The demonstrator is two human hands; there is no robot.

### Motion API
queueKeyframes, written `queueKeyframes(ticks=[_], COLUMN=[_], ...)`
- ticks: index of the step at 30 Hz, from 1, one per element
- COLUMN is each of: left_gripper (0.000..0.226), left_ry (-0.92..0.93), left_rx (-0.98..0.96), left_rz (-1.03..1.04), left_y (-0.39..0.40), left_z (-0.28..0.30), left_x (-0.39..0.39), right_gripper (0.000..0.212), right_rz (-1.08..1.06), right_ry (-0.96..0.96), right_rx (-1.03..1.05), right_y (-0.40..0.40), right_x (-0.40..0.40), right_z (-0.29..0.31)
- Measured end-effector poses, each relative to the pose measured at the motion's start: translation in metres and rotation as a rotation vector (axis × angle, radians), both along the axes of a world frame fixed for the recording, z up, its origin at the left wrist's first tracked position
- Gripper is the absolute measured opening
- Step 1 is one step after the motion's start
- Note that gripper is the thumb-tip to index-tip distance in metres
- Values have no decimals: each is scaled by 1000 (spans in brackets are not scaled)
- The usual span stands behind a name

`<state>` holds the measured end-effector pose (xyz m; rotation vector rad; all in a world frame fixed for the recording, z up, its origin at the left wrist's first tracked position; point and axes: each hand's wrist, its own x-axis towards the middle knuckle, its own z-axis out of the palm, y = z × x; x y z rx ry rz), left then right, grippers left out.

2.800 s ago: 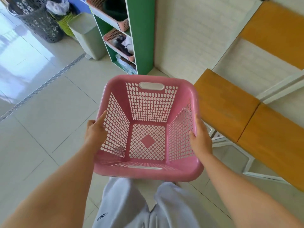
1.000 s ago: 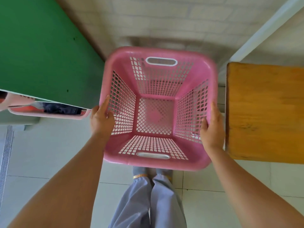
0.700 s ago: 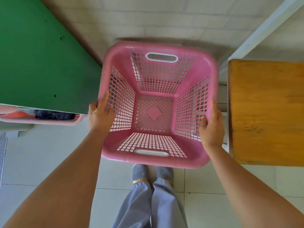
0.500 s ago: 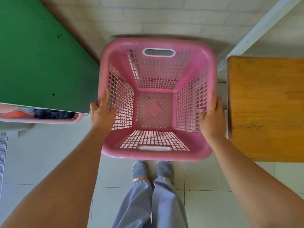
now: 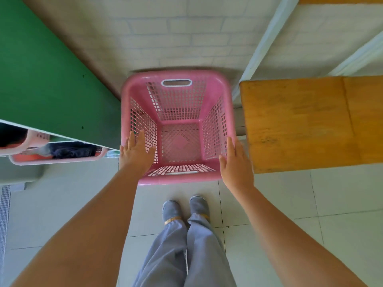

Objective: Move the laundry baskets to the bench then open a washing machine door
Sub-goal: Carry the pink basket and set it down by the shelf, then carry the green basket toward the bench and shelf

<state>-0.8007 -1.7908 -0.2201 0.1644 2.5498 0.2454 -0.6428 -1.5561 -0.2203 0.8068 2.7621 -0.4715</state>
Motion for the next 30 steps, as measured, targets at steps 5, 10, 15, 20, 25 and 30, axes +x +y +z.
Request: queueKeyframes(ticks=[5, 10, 15, 20, 25, 30], left_gripper=[64, 59, 58, 49, 51, 58], left_ry=[9, 54, 50, 18, -29, -88], left_rx=[7, 35, 34, 60, 115, 86], left_rz=[-149, -343, -636, -828, -909, -964], left_y=[3, 15, 59, 132, 218, 304], left_z=[69, 125, 168, 196, 215, 221], left_x=[43, 81, 122, 172, 246, 334], right_gripper=[61, 57, 55, 53, 53, 52], right_rz=[-51, -137, -293, -463, -632, -773], right_ry=[1, -41, -93, -80, -67, -36], right_rx=[-23, 3, -20, -74, -104, -125], right_y=[-7, -5, 12, 38, 78, 130], right_x=[62, 122, 193, 282, 377, 463], right_z=[67, 127, 171, 196, 211, 222])
